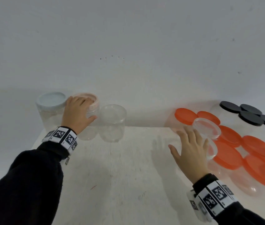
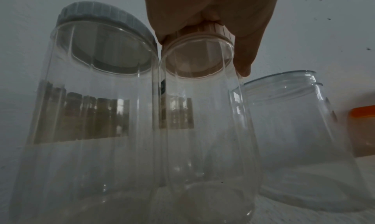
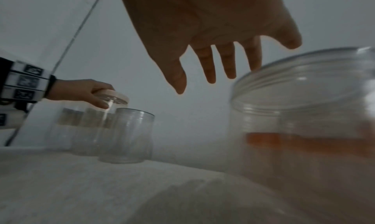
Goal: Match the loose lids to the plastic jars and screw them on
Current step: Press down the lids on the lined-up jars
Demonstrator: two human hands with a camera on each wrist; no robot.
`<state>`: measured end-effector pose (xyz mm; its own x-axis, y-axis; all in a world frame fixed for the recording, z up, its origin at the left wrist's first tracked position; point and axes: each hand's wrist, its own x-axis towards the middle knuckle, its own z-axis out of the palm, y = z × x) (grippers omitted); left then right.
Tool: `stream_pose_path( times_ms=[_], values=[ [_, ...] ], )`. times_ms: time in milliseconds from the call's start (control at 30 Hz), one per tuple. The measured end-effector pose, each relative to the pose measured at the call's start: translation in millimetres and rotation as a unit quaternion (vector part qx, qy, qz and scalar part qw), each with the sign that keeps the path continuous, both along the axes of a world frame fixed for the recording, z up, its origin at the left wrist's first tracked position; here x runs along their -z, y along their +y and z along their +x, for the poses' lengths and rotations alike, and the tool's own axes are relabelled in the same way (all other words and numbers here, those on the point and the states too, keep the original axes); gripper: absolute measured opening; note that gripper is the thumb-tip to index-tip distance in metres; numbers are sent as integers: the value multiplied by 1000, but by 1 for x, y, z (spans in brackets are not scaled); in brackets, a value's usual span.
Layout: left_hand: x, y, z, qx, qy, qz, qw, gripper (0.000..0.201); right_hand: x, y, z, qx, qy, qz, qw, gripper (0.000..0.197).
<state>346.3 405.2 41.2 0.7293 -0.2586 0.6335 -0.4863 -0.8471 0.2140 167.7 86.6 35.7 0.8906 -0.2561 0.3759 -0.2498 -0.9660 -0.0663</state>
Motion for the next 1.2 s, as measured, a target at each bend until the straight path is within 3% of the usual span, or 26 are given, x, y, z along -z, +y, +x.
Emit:
stream_pose_path(
  times_ms=[100,167,600,867,1200],
  values=[
    [0,-1,0,3,-10,7,1000,57,0,-21,-13,97,52,31,993,57],
    [0,-1,1,8,-19,13,1000,57,2,-27,-16,119,72,69,988,61],
    [2,-3,1,8,-18,-2,1000,57,2,30,46,-122,88,64,986,62],
    [4,-1,3,13,-15,-7,1000,55,-1,50,110,-123,110,34,986,64],
    [5,0,5,14,-13,-13,1000,53,-4,63,136,-125,109,29,986,64]
  ],
)
